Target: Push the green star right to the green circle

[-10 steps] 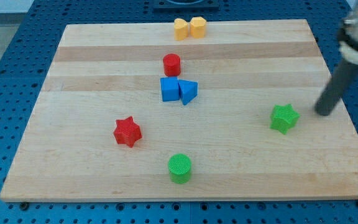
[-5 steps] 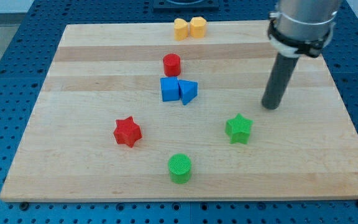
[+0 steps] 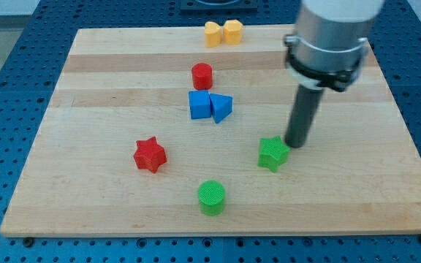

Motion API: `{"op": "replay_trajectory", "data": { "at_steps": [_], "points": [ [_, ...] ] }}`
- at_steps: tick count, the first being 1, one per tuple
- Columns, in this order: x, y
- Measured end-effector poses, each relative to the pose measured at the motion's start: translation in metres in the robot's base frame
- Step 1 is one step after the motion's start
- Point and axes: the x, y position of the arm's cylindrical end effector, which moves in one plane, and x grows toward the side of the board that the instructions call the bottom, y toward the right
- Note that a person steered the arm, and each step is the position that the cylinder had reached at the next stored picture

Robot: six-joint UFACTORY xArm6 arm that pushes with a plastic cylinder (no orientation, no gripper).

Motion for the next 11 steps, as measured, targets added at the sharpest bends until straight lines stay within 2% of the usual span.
{"op": "replay_trajectory", "data": {
  "at_steps": [1,2,4,5,6,9,11],
  "points": [
    [0.026,-0.029],
    [0.051,-0.03],
    [0.049,-0.031],
    [0.011,-0.034],
    [0.01,-0.045],
    [0.058,-0.068],
    [0.046,-0.055]
  ]
}}
